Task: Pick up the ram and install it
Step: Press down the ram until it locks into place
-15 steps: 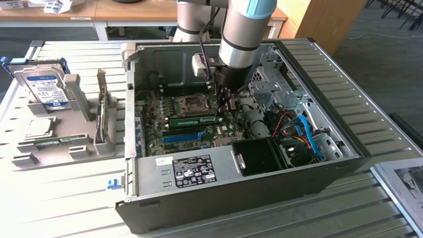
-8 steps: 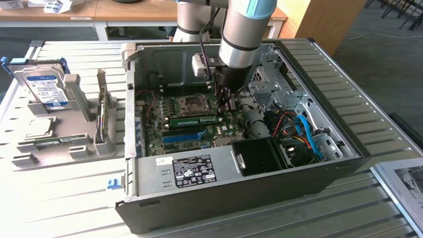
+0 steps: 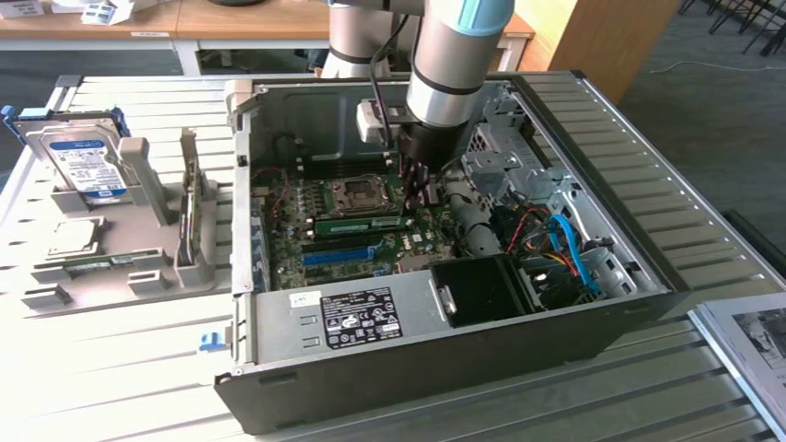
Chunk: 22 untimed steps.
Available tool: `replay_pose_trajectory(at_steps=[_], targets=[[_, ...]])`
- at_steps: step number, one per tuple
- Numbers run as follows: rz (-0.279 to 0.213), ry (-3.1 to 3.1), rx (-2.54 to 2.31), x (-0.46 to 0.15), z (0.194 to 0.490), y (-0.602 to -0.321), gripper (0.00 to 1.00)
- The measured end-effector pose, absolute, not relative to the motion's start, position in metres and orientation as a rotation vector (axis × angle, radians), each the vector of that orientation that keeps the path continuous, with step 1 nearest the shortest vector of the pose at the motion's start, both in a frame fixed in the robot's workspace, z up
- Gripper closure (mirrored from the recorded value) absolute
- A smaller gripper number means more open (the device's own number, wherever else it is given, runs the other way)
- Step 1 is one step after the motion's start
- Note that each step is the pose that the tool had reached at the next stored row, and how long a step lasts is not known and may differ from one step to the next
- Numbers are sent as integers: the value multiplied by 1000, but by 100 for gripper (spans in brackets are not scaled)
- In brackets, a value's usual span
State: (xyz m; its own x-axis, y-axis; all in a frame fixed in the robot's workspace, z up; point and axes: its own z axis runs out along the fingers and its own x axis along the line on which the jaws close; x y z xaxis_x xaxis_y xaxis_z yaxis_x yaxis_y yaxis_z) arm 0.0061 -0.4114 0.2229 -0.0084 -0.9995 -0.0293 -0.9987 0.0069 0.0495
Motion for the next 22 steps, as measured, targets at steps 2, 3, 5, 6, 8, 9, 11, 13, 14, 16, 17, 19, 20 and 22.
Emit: replay_pose_trajectory(at_steps=[2, 3, 5, 6, 8, 9, 11, 13, 14, 16, 17, 19, 20, 22], targets=[[-87, -2219, 2202, 6, 223, -411, 90], [-87, -2219, 2202, 6, 223, -411, 90], [-88, -2219, 2202, 6, 223, -411, 90], [-88, -2220, 2203, 6, 224, -411, 90], [-87, -2219, 2202, 6, 225, -411, 90], [-87, -2219, 2202, 6, 226, -411, 90], [-88, -2219, 2202, 6, 228, -411, 90], [-88, -2219, 2202, 6, 229, -411, 90], [-88, -2219, 2202, 6, 229, -411, 90], [-88, -2219, 2202, 6, 230, -411, 90], [-88, -2219, 2202, 6, 230, -411, 90], [-88, -2219, 2202, 6, 231, -411, 90], [-88, -2219, 2202, 6, 231, -411, 90], [-87, -2219, 2202, 6, 231, -411, 90]])
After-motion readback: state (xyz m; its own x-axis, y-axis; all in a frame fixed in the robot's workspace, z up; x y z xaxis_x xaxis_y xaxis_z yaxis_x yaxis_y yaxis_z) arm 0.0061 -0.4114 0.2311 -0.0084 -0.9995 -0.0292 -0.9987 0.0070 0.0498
